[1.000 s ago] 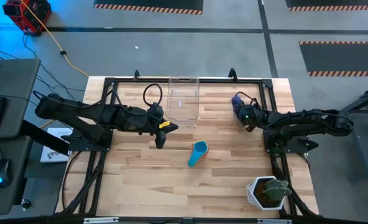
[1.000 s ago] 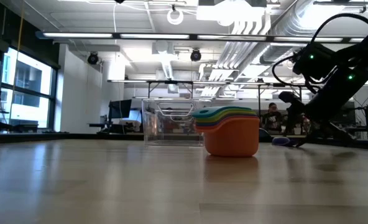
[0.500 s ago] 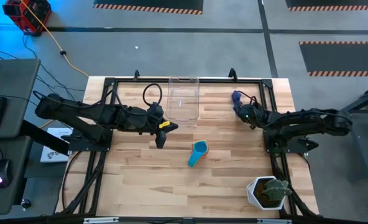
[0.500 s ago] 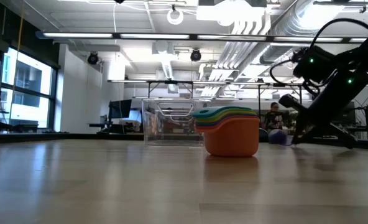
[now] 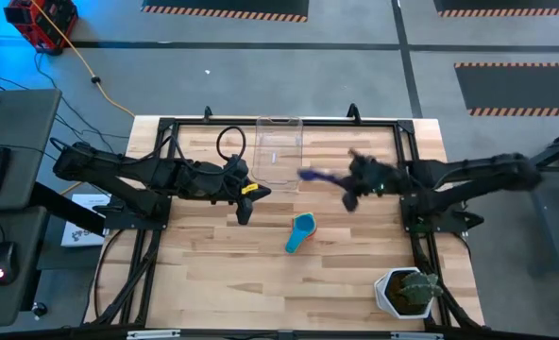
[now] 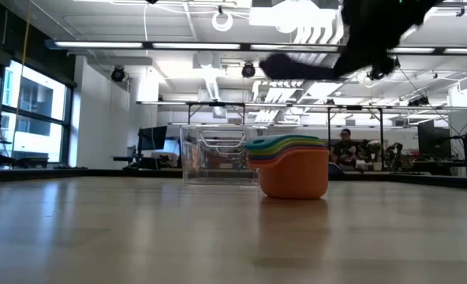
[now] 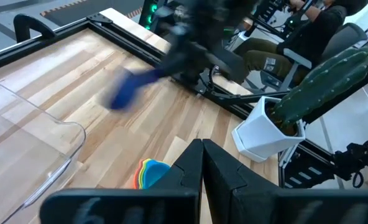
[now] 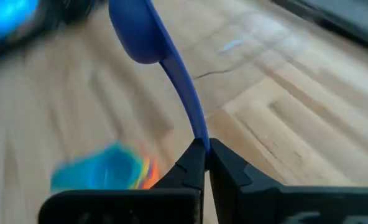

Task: Nest measuring cups in basket
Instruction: Stack the dark blue measuring cup on top of the light blue measuring cup

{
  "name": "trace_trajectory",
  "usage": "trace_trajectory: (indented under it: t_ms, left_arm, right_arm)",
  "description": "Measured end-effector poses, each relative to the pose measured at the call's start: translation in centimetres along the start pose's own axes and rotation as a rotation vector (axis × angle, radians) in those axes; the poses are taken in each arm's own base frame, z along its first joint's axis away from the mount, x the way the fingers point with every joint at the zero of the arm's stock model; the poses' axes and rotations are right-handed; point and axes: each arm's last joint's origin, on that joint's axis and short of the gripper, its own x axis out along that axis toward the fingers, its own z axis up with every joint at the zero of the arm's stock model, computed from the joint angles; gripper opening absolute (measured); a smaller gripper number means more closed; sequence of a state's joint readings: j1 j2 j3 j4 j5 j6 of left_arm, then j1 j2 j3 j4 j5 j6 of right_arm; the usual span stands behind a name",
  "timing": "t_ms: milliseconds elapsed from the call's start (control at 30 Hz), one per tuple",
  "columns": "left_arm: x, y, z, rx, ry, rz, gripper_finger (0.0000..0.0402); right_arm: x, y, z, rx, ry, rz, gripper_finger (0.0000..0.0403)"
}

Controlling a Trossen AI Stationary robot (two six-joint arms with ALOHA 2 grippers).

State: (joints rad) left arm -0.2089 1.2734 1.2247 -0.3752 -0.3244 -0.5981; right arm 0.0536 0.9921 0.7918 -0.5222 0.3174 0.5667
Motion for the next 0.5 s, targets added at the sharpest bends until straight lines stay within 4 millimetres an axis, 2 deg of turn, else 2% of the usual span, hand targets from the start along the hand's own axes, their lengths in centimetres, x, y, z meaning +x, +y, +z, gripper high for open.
trace_trajectory:
  t_ms: [100, 200, 367, 500]
  left_arm:
    - [0.0, 0.0, 0.0, 0.0, 0.0, 0.001, 0.0]
    - [0.0, 0.0, 0.0, 0.005, -0.001, 0.001, 0.0]
    - [0.0, 0.0, 0.0, 0.006, -0.002, 0.003, 0.0]
    - [0.0, 0.0, 0.1, 0.005, -0.008, 0.002, 0.0]
  right_arm:
    - [-1.5, 3.4, 0.2, -0.257, 0.11, -0.033, 0.0001]
    - [-1.7, 6.6, -0.7, -0.393, 0.203, -0.129, 0.0001]
    - [0.8, 11.6, -4.2, -0.52, 0.278, -0.311, 0.0]
    - [3.0, 14.3, -6.7, -0.59, 0.24, -0.416, 0.0]
